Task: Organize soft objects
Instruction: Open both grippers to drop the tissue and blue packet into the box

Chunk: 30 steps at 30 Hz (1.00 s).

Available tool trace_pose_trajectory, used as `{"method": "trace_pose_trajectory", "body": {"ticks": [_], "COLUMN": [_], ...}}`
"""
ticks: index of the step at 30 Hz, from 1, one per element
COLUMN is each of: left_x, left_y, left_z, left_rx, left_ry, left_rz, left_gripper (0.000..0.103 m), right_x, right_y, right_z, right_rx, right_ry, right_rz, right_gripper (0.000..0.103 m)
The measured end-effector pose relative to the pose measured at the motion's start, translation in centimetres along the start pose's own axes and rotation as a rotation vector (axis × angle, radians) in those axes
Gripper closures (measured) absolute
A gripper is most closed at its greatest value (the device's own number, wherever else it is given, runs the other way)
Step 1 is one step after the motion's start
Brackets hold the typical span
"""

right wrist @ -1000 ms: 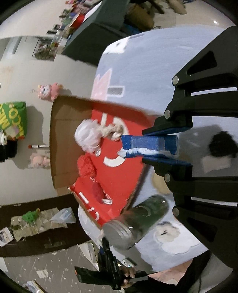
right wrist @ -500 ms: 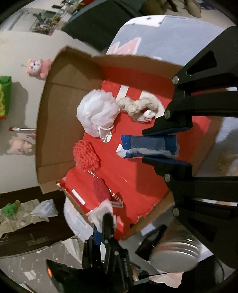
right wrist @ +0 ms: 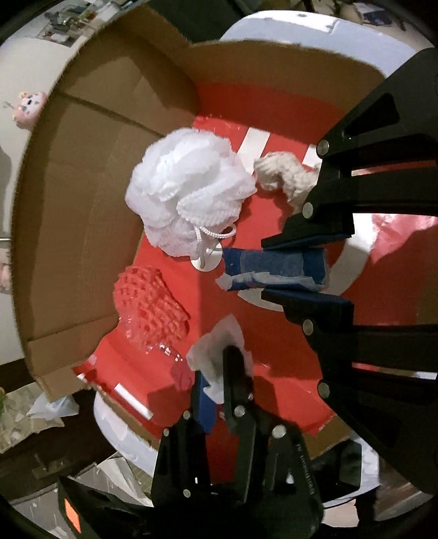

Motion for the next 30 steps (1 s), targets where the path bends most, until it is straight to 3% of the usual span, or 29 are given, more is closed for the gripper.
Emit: {"method": "trace_pose_trajectory", "body": {"ticks": [8,17,30], "left_x": [2.0,1.9,2.9], "left_y": [0.1,0.4,0.9], "left_z": [0.5,0.0,0.2], "left_rx": [-0.004,-0.007,-0.013], "left_ry": [0.059,0.057,0.066], "left_rz": [0.012,0.021,0.033], "left_gripper": [0.084,0.084,0.069], "right_x": [1.0,2.2,2.6], "right_y": [-0.3,-0.2,-1.0], "right_z": [0.5,0.6,1.1], "right_rx": [0.020,0.021,0.028], "right_ry": [0.023,0.060,0.065], "right_rz": [-0.004,-0.015,-0.007], "right_gripper": [0.081,0.081,0.081]}}
Point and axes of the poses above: each gripper's, at about its wrist camera, not at the fingertips, and x roughly the way its jaws point, y to its left, z to its top, the point moved 4 cm from there along x, roughly the way its jaws point, and after that the axes turned 1 degree about x, right-handed, at the moved point
